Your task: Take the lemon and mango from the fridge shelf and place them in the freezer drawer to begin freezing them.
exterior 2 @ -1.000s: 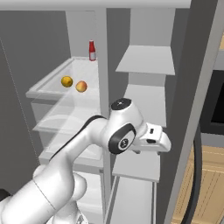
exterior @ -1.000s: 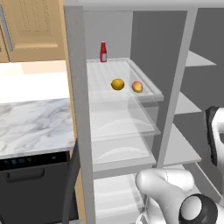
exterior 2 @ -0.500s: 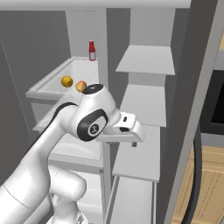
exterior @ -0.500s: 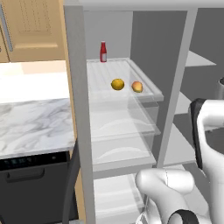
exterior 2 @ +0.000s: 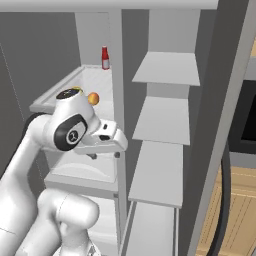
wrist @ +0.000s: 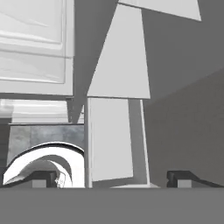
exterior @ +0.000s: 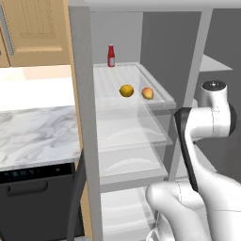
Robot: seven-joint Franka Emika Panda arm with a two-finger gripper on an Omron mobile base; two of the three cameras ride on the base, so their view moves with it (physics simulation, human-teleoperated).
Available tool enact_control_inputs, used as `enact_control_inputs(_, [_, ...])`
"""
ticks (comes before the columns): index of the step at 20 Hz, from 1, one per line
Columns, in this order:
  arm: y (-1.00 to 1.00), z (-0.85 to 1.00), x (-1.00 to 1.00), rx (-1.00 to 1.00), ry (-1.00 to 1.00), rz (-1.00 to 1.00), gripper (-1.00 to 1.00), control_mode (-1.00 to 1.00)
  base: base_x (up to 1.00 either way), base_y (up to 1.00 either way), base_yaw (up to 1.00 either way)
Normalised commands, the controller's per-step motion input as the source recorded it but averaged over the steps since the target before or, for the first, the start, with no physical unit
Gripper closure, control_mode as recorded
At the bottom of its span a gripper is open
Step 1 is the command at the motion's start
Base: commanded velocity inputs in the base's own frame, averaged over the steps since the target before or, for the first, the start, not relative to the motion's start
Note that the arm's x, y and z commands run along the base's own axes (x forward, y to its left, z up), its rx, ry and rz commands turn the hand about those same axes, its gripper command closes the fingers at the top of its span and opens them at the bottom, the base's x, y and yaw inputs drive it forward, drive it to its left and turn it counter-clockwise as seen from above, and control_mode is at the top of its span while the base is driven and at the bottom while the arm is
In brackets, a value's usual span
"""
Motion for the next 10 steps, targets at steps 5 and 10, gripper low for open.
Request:
enact_control_inputs(5, [0.93,0.20,0.51,0.08,-0.01,0.15,-1.00,-1.00,0.00,0.00,0.00])
enact_control_inputs(10, [0.58,0.25,0.62,0.16,-0.03,0.14,-1.00,-1.00,0.00,0.00,0.00])
